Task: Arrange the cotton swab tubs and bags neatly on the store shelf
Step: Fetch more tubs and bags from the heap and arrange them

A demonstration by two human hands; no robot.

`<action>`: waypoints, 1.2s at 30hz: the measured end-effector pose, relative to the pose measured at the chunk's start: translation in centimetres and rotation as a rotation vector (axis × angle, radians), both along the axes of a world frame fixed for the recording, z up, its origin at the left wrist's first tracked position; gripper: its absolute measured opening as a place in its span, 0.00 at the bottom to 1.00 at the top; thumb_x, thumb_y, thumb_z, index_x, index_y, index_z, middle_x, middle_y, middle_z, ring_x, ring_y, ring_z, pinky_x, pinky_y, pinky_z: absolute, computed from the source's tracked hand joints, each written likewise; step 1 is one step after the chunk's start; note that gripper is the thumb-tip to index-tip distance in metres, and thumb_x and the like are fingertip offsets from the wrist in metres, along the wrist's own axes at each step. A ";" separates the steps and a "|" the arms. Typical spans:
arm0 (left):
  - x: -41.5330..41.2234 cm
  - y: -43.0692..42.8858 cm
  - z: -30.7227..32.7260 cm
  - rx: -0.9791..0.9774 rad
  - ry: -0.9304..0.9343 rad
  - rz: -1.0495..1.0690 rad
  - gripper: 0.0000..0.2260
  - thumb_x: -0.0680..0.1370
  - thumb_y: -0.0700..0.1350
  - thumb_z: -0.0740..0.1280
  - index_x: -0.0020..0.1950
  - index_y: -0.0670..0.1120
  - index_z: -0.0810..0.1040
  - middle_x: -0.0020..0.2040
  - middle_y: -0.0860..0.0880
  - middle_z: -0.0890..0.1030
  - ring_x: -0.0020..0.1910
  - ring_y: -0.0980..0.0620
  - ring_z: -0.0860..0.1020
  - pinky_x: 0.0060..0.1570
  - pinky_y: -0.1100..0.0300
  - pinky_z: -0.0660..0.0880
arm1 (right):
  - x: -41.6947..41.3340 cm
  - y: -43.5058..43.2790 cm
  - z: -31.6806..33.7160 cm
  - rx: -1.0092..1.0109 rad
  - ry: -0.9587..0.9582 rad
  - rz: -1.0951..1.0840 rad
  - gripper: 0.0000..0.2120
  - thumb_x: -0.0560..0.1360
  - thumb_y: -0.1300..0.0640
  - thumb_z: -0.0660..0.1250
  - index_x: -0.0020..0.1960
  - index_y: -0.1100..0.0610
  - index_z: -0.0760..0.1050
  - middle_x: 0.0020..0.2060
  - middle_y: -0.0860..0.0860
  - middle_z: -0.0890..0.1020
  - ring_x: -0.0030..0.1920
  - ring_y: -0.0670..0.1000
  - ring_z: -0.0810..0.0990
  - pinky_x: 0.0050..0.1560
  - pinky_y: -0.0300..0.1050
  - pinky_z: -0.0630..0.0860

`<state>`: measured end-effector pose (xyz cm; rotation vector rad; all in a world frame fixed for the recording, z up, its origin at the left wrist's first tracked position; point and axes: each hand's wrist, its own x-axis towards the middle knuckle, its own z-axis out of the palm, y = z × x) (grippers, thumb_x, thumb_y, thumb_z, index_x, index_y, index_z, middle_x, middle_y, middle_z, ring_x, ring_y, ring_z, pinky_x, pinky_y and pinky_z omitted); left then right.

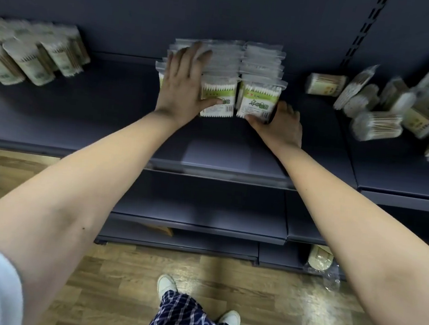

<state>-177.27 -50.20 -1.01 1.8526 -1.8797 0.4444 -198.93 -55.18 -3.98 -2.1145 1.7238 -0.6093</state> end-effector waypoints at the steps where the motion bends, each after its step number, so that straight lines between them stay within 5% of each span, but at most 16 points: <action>1: 0.2 0.5 -0.3 0.000 0.080 0.064 0.44 0.70 0.67 0.63 0.76 0.42 0.55 0.76 0.40 0.55 0.75 0.39 0.54 0.74 0.45 0.46 | 0.0 0.0 0.0 -0.002 -0.002 -0.001 0.33 0.70 0.36 0.66 0.63 0.59 0.66 0.63 0.55 0.72 0.65 0.58 0.66 0.61 0.53 0.67; 5: -0.1 2.1 -2.0 -0.032 0.474 0.277 0.54 0.64 0.72 0.64 0.76 0.39 0.49 0.76 0.36 0.49 0.75 0.37 0.50 0.74 0.46 0.48 | 0.0 0.0 -0.2 -0.013 0.003 0.004 0.32 0.70 0.39 0.67 0.64 0.59 0.65 0.64 0.56 0.72 0.66 0.59 0.66 0.62 0.54 0.67; 8: -0.4 2.2 -2.5 0.060 0.858 0.318 0.55 0.66 0.61 0.73 0.77 0.42 0.40 0.77 0.39 0.44 0.76 0.39 0.46 0.74 0.46 0.50 | 0.1 -0.1 -0.2 -0.029 0.010 0.020 0.31 0.71 0.40 0.66 0.65 0.59 0.65 0.64 0.56 0.71 0.66 0.60 0.66 0.62 0.54 0.67; 10: -0.3 1.9 -2.4 0.103 0.951 0.322 0.56 0.66 0.53 0.77 0.77 0.45 0.37 0.77 0.41 0.45 0.76 0.41 0.48 0.72 0.47 0.53 | 0.0 -0.1 -0.3 -0.028 0.001 0.019 0.32 0.71 0.40 0.67 0.65 0.59 0.64 0.65 0.56 0.71 0.66 0.60 0.66 0.63 0.54 0.66; 29: -1.0 1.7 -3.2 0.123 0.871 0.377 0.52 0.69 0.56 0.74 0.77 0.44 0.38 0.78 0.43 0.48 0.76 0.44 0.51 0.72 0.50 0.57 | 0.1 0.1 -0.5 -0.061 -0.025 0.012 0.27 0.74 0.42 0.62 0.65 0.58 0.65 0.62 0.57 0.74 0.63 0.60 0.68 0.59 0.53 0.67; 36: -1.0 1.8 -3.2 0.119 0.830 0.353 0.55 0.67 0.60 0.74 0.77 0.45 0.39 0.78 0.42 0.49 0.76 0.43 0.50 0.74 0.46 0.55 | -0.2 -0.1 -0.5 -0.043 -0.056 0.035 0.29 0.75 0.42 0.62 0.71 0.52 0.60 0.64 0.55 0.73 0.66 0.60 0.66 0.61 0.53 0.67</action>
